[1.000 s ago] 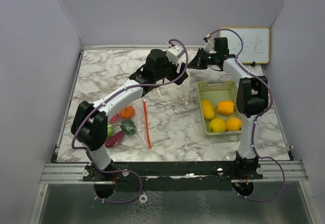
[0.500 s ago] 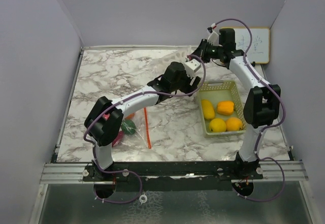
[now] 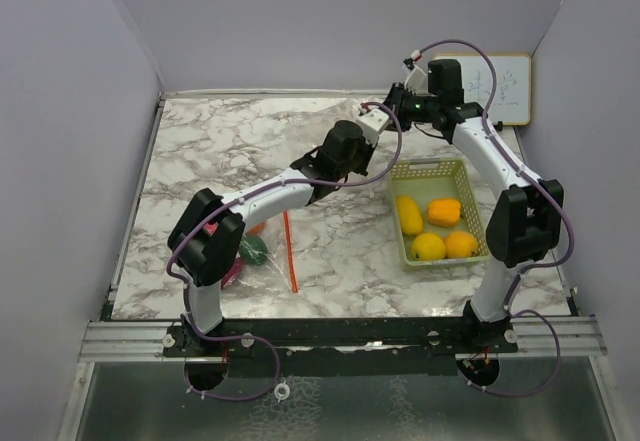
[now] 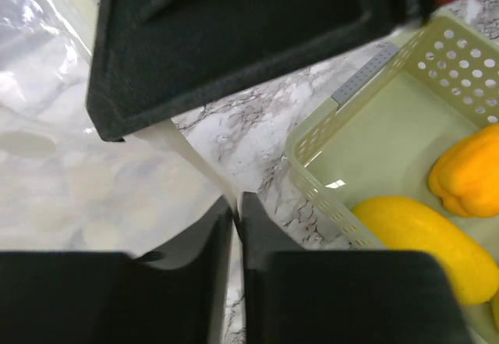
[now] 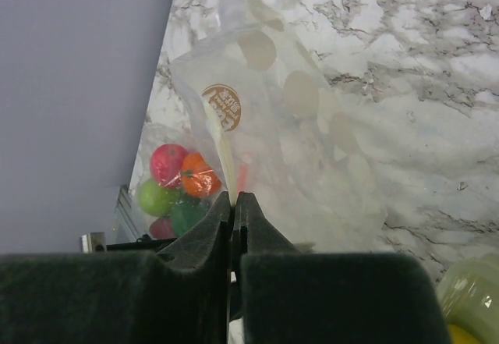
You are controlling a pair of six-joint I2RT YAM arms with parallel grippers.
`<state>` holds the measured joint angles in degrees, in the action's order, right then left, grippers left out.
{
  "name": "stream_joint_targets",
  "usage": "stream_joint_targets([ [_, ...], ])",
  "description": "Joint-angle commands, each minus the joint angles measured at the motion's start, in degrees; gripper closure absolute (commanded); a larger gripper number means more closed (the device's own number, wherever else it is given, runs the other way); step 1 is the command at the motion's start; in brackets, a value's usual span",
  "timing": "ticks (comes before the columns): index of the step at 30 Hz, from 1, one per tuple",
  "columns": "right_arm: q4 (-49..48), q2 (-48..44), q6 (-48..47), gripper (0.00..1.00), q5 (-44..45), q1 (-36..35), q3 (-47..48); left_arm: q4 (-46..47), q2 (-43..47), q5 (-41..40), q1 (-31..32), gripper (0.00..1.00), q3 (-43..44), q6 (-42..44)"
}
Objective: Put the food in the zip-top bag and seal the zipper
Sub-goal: Pick up the zipper food storage bag at the center of the board.
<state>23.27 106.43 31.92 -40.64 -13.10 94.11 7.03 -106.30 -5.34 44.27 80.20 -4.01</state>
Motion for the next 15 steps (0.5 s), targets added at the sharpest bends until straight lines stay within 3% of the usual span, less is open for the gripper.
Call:
stream_joint_targets([
  [1, 0.83, -4.90, 0.83, 0.98, 1.12, 0.01, -0.27, 0.36, -0.08, 0.54, 0.06, 1.00, 0.02, -1.49],
  [7, 2.02, -7.36, -1.91, 0.95, 3.33, 0.01, 0.36, -1.37, 4.17, 3.26, -0.36, 1.00, -1.76, -2.14],
  [10, 4.15, -8.85, -5.84, 0.55, 6.87, 0.01, 1.69, -3.43, 8.27, 5.19, -1.12, 1.00, -2.33, -3.21],
  [15, 5.45, -12.12, -10.86, 0.34, 10.67, 0.01, 0.31, -4.96, 17.06, 9.10, -3.22, 1.00, -8.45, -6.64],
])
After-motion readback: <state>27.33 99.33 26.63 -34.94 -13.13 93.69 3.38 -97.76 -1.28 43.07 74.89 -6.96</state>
